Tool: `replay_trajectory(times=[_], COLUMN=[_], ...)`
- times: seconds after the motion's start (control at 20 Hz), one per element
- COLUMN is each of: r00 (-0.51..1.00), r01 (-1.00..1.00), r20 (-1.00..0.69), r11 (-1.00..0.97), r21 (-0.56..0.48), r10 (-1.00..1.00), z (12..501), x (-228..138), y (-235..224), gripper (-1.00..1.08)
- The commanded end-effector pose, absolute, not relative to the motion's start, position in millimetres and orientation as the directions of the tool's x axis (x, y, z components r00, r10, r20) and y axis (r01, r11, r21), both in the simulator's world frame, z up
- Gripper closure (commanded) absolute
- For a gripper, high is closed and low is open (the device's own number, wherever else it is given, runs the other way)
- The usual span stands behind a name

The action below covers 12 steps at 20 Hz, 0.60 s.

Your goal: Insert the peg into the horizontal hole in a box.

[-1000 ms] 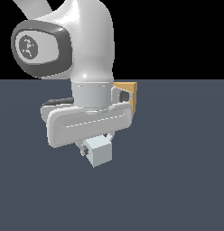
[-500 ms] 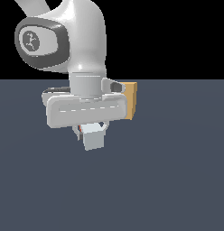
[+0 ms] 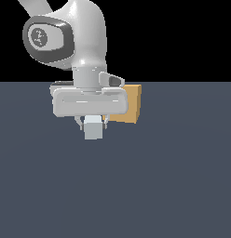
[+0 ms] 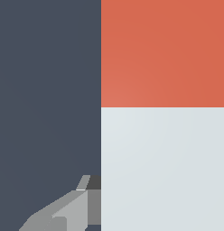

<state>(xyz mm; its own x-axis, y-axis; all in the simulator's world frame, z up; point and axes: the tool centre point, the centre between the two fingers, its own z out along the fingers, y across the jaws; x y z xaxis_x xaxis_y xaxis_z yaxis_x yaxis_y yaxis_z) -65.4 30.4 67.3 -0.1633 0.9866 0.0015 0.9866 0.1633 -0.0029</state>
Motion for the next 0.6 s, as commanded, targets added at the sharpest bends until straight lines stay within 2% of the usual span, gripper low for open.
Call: replay_trajectory(times=[0.0, 0.55], r00=[-0.113, 0.1], r01=[0.994, 0.995], r20=[0.001, 0.001], r11=[0.113, -0.1], r21=[0.001, 0.0], r10=[0.994, 0.995], z=[73, 93], x=[-65, -62], y=[41, 86], gripper=[1.08, 1.08])
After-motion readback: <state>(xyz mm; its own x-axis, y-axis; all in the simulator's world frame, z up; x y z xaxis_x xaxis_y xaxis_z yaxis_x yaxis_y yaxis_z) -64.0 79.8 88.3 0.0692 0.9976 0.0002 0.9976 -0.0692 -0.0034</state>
